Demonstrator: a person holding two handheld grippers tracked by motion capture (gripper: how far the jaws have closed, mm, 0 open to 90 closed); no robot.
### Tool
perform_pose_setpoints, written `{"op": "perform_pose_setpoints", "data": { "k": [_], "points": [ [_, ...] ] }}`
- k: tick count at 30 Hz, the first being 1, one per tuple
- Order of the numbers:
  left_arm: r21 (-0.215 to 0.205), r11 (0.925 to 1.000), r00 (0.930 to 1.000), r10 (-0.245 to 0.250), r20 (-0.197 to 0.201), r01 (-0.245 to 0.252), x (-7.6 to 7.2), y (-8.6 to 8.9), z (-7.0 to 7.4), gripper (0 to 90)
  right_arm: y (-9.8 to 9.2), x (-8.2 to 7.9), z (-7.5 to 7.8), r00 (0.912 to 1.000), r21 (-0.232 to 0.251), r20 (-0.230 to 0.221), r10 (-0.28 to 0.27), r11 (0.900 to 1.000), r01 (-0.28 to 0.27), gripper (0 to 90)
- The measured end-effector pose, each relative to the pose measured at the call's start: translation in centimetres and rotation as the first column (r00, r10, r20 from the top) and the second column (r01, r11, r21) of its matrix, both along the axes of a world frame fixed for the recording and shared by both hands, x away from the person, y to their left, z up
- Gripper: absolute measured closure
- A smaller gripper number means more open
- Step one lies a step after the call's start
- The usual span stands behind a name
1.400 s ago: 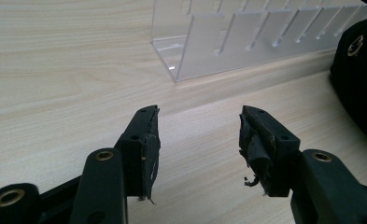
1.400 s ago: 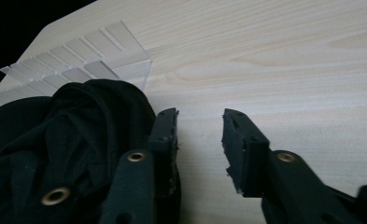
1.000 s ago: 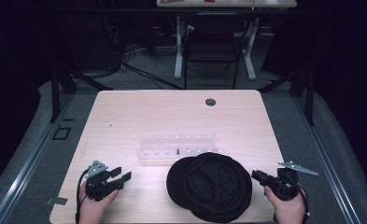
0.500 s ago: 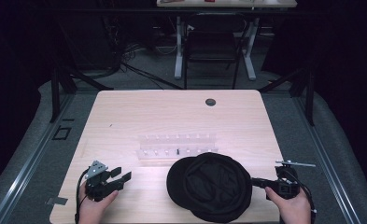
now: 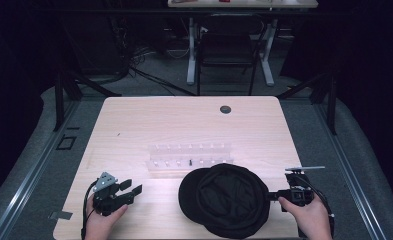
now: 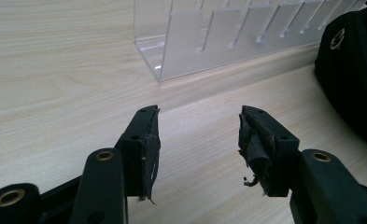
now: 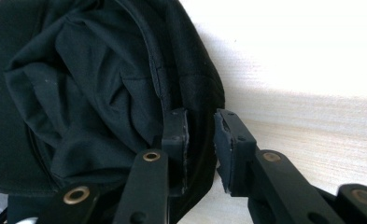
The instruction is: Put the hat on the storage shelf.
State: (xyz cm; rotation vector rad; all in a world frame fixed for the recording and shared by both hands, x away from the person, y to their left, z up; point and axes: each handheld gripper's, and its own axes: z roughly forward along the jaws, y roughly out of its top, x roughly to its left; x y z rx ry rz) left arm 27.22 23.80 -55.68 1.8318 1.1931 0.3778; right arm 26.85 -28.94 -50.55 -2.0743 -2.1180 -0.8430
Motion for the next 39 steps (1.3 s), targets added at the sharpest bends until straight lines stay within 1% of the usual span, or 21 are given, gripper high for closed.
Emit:
{"op": "perform_pose_setpoints", "data": {
  "k": [5, 6, 8, 9, 12, 15, 16, 22, 23, 24, 25, 26, 27, 28, 29, 31, 34, 37, 38, 39],
  "points": [
    [0.002, 1.0, 1.0, -0.005, -0.005, 0.005, 0.0, 0.0, 0.0, 48.4, 0.2, 0.4, -0.4, 0.9996, 0.005, -0.027, 0.006, 1.0, -0.005, 77.5],
    [0.004, 1.0, 1.0, -0.007, -0.006, 0.007, 0.0, 0.0, 0.0, 48.4, 0.2, 0.5, -0.5, 0.9989, 0.0, -0.043, 0.016, 1.0, -0.016, 77.6],
    [0.006, 1.0, 0.9999, -0.007, -0.007, 0.007, 0.0, -0.1, 0.0, 48.4, 0.3, 0.5, -0.6, 0.9989, 0.008, -0.044, 0.013, 1.0, -0.012, 77.6],
    [0.006, 1.0, 0.9999, -0.007, -0.007, 0.007, 0.0, -0.1, -0.1, 48.4, 0.2, 0.6, -0.6, 0.9986, 0.003, -0.05, 0.016, 1.0, -0.016, 77.6],
    [0.009, 0.9999, 1.0, -0.008, -0.005, 0.008, 0.0, -0.1, -0.1, 48.4, 0.2, 0.8, -0.9, 0.9978, 0.022, -0.066, 0.013, 1.0, -0.012, 78.3],
    [0.007, 0.9999, 1.0, -0.009, -0.004, 0.009, 0.1, -0.2, -0.1, 48.4, 0.2, 1.0, -1.0, 0.9969, 0.029, -0.077, 0.015, 1.0, -0.013, 78.7],
    [0.008, 0.9999, 1.0, -0.009, -0.005, 0.009, 0.1, -0.2, -0.1, 48.4, 0.1, 1.1, -1.0, 0.9963, 0.021, -0.083, 0.022, 1.0, -0.02, 78.7],
    [0.009, 0.9999, 1.0, -0.008, -0.005, 0.008, 0.0, -0.1, -0.1, 48.4, 0.2, 1.5, -0.9, 0.9947, 0.025, -0.098, 0.032, 0.999, -0.03, 78.6],
    [0.008, 0.9999, 1.0, -0.009, -0.004, 0.009, 0.1, -0.1, -0.1, 48.3, 0.2, 1.5, -0.9, 0.9941, 0.018, -0.102, 0.036, 0.999, -0.034, 78.6],
    [0.008, 0.9999, 1.0, -0.009, -0.005, 0.009, 0.1, -0.1, -0.1, 48.4, 0.2, 1.6, -0.9, 0.9932, 0.023, -0.11, 0.037, 0.999, -0.035, 79.1],
    [0.009, 0.9999, 0.9999, -0.009, -0.006, 0.009, 0.1, -0.1, -0.1, 48.3, 0.3, 1.7, -0.9, 0.9938, 0.028, -0.108, 0.029, 0.999, -0.026, 81.7],
    [0.01, 0.9999, 0.9999, -0.009, -0.006, 0.009, 0.1, -0.2, -0.2, 48.3, 0.3, 1.7, -0.9, 0.9938, 0.028, -0.108, 0.029, 0.999, -0.026, 81.7],
    [0.009, 0.9999, 0.9999, -0.01, -0.004, 0.01, 0.1, -0.2, -0.2, 48.4, 0.2, 1.8, -0.9, 0.9916, 0.022, -0.12, 0.048, 0.999, -0.046, 83.5],
    [0.009, 0.9999, 0.9999, -0.01, -0.005, 0.01, 0.1, -0.2, -0.2, 48.4, 0.3, 1.8, -0.9, 0.991, 0.027, -0.124, 0.051, 0.998, -0.048, 85.3],
    [0.009, 0.9999, 0.9999, -0.01, -0.005, 0.01, 0.1, -0.2, -0.2, 48.4, 0.3, 1.9, -0.8, 0.9878, 0.02, -0.142, 0.064, 0.998, -0.062, 86.7],
    [0.01, 0.9999, 0.9999, -0.01, -0.004, 0.01, 0.1, -0.2, -0.2, 48.4, 0.3, 2.0, -0.8, 0.9887, 0.028, -0.137, 0.061, 0.998, -0.058, 86.9],
    [0.011, 0.9999, 0.9999, -0.01, -0.005, 0.01, 0.1, -0.2, -0.2, 48.4, 0.4, 2.0, -0.7, 0.9877, 0.023, -0.144, 0.06, 0.998, -0.058, 87.7],
    [0.01, 0.9999, 0.9999, -0.012, -0.005, 0.012, 0.1, -0.2, -0.2, 48.4, 0.3, 2.0, -0.5, 0.9881, 0.02, -0.142, 0.06, 0.998, -0.058, 88.0],
    [0.012, 0.9998, 0.9998, -0.016, -0.009, 0.016, 0.1, -0.2, -0.1, 48.4, 0.3, 2.0, -0.4, 0.9879, 0.011, -0.143, 0.061, 0.998, -0.06, 88.0],
    [0.012, 0.9998, 0.9998, -0.016, -0.009, 0.016, 0.1, -0.2, -0.1, 48.4, 0.3, 2.0, -0.3, 0.9875, 0.015, -0.145, 0.062, 0.998, -0.061, 88.0]
  ]
}}
